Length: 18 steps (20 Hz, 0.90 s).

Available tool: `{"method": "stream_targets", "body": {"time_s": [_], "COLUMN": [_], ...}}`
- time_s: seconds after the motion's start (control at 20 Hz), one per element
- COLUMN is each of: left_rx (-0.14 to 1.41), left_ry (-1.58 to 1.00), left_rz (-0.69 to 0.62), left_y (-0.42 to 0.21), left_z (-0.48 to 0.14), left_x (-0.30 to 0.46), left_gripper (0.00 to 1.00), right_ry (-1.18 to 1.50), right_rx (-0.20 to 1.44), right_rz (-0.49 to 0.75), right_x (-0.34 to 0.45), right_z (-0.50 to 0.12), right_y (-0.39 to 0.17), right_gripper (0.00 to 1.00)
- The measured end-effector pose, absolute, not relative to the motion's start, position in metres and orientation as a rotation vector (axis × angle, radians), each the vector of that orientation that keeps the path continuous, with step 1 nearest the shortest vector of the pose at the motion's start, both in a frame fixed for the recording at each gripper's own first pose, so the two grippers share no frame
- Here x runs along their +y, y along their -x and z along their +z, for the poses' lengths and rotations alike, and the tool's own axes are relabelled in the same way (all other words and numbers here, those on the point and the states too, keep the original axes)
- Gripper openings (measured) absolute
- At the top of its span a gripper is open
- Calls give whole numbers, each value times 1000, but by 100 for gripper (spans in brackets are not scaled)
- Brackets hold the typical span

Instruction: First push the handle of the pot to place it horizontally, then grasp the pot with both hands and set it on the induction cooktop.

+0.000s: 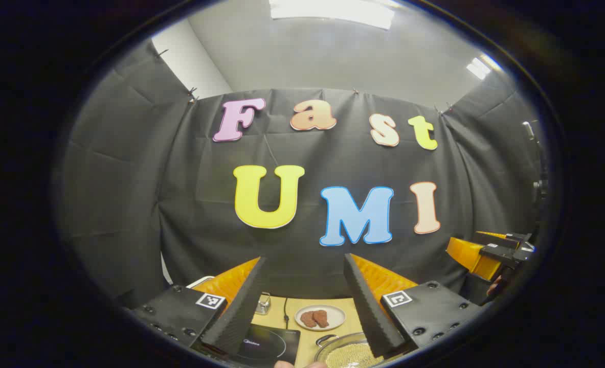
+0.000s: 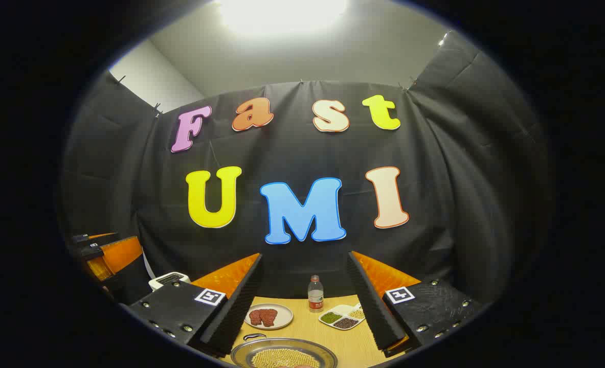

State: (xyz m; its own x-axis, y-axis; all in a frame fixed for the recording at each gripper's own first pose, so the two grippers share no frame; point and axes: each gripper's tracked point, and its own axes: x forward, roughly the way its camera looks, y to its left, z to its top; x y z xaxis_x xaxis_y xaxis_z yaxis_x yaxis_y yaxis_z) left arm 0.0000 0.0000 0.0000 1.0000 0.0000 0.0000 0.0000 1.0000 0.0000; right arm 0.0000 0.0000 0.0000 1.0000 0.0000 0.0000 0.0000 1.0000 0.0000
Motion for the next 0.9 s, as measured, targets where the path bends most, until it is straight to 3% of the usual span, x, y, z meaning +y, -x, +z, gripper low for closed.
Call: {"method": "stream_targets", "body": {"time_s": [0.9], "left_rx": [-2], "left_ry": [5], "left_rz": [-18], "left_y": [2], "left_z": [-2], "left_x": [0], "left_gripper": [96], "right_ry": [7], "right_rx": [23], "right_rz": [1], "right_x": [3], "right_z": [-10], "right_y": [5], "right_gripper": [98]}}
